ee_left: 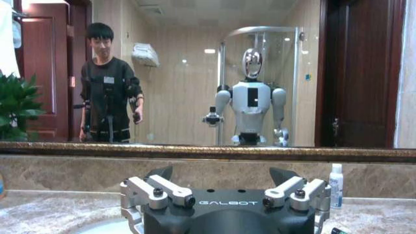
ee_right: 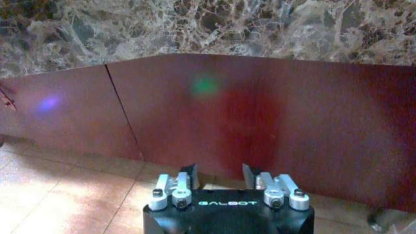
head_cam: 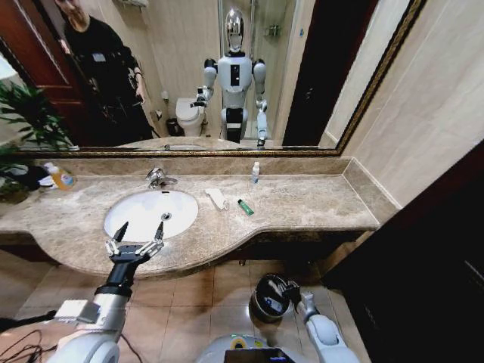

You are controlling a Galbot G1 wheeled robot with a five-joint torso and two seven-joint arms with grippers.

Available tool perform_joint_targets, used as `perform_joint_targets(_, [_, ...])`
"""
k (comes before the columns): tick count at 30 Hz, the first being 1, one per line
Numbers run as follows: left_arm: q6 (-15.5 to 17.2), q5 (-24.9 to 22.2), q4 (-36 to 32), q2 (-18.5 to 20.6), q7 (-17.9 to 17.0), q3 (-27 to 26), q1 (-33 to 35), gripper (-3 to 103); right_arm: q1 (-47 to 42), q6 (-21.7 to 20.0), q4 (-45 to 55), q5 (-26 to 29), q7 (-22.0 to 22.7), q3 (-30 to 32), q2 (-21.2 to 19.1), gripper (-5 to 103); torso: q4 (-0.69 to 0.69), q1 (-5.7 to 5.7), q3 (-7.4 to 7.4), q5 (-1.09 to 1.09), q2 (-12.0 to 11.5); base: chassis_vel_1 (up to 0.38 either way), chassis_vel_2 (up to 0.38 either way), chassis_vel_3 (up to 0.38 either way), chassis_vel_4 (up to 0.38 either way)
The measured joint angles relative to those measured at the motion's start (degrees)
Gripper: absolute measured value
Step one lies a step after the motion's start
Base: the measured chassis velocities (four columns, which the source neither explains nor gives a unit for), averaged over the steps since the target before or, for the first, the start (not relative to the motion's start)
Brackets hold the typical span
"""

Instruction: Pick up the trash from the sink and place it in the trash bin.

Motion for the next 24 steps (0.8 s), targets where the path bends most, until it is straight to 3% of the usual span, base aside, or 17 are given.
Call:
perform_joint_targets(4, [0.00, 0.00, 0.00, 0.00, 0.00, 0.00, 0.00, 100, -0.01, -0.10, 0.07, 0.03, 0.09, 0.00, 0.01, 55, 0.00, 0.00, 0.00, 0.00, 0.00, 0.000, 0.000, 0.000, 0.000])
perform_joint_targets(5, [0.00, 0.00, 0.00, 0.00, 0.00, 0.00, 0.00, 100, -0.03, -0.23, 0.16, 0.06, 0.11, 0.00, 0.01, 65, 0.00, 0.00, 0.00, 0.00, 0.00, 0.000, 0.000, 0.000, 0.000])
perform_joint_targets(6, [0.00, 0.00, 0.00, 0.00, 0.00, 0.00, 0.00, 100, -0.03, -0.26, 0.17, 0.06, 0.12, 0.00, 0.01, 65, 0.00, 0.00, 0.00, 0.00, 0.00, 0.000, 0.000, 0.000, 0.000])
perform_joint_targets(7, [0.00, 0.00, 0.00, 0.00, 0.00, 0.00, 0.00, 100, -0.04, -0.29, 0.17, 0.08, 0.13, -0.01, 0.01, 77, 0.00, 0.00, 0.00, 0.00, 0.00, 0.000, 0.000, 0.000, 0.000])
perform_joint_targets(9, [0.00, 0.00, 0.00, 0.00, 0.00, 0.00, 0.00, 100, -0.04, -0.31, 0.17, 0.09, 0.14, -0.03, 0.01, 77, 0.00, 0.00, 0.00, 0.00, 0.00, 0.000, 0.000, 0.000, 0.000])
perform_joint_targets(13, [0.00, 0.00, 0.00, 0.00, 0.00, 0.00, 0.00, 100, -0.05, -0.59, 0.29, 0.22, 0.21, -0.12, -0.07, 97, 0.00, 0.00, 0.00, 0.00, 0.00, 0.000, 0.000, 0.000, 0.000])
perform_joint_targets(20, [0.00, 0.00, 0.00, 0.00, 0.00, 0.00, 0.00, 100, -0.30, -1.10, 1.06, 0.69, 0.52, -0.28, -0.62, 100, 0.00, 0.00, 0.00, 0.01, 0.00, 0.000, 0.000, 0.000, 0.000])
perform_joint_targets(24, [0.00, 0.00, 0.00, 0.00, 0.00, 0.00, 0.00, 100, -2.37, -1.38, 5.08, 2.83, 0.33, -0.17, -3.22, 100, 0.00, 0.00, 0.00, 0.00, 0.00, 0.000, 0.000, 0.000, 0.000])
